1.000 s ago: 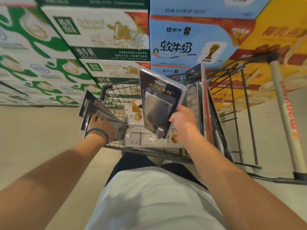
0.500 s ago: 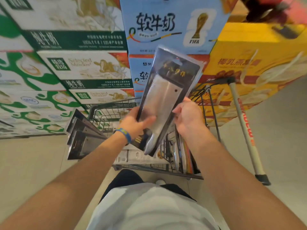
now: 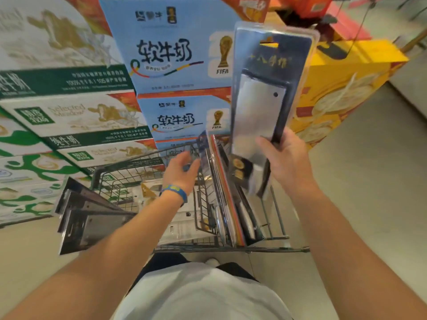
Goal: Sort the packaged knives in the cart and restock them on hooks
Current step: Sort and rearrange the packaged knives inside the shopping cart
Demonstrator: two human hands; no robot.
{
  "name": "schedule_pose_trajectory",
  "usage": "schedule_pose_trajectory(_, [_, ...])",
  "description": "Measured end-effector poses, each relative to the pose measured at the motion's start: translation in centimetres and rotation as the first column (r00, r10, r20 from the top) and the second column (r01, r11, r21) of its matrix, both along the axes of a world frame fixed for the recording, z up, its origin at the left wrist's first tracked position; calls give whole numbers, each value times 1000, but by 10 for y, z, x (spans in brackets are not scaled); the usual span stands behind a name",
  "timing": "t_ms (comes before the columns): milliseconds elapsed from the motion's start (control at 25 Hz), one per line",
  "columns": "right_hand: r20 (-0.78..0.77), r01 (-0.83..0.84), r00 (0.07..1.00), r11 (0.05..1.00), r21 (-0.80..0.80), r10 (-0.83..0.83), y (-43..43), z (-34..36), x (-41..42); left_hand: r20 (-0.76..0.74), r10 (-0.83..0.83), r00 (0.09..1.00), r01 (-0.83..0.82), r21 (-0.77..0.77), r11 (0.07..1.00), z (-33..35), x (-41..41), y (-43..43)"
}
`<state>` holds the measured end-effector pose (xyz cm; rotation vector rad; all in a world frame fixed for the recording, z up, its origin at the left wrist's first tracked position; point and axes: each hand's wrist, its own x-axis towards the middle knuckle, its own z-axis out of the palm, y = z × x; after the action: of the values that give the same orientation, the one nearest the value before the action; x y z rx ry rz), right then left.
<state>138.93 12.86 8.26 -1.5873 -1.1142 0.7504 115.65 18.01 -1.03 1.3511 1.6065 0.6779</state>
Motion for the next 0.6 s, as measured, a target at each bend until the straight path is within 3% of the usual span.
schedule_pose_trajectory(40, [148, 43, 988, 999, -19, -40, -2, 1, 12, -169, -24, 985, 4, -118, 993, -19, -6, -10])
schedule_pose_trajectory(80, [262, 84, 963, 995, -51, -68, -4, 0, 20, -229, -83, 970, 19, -270, 963, -40, -9, -22])
schedule_pose_trajectory(160, [358, 181, 925, 977, -113, -130, -2, -10, 24, -73, -130, 989, 76, -504, 860, -70, -2, -49])
schedule_pose_trajectory(240, [407, 263, 896, 950, -166, -177, 3, -29, 19, 102, 42, 994, 21, -545, 838, -85, 9, -65])
schedule_pose_trajectory(320, [444, 268, 888, 922, -280, -123, 6, -54, 11, 146, 171, 974, -70, -526, 847, -89, 16, -68])
schedule_pose_trajectory(440, [454, 180, 884, 814, -552, 113, 7, -101, -4, 156, 209, 966, -103, -508, 855, -87, 18, -68])
schedule_pose_trajectory(600, [306, 175, 950, 717, -675, 57, 13, -132, -1, 130, 192, 973, -97, -524, 846, -86, 18, -66])
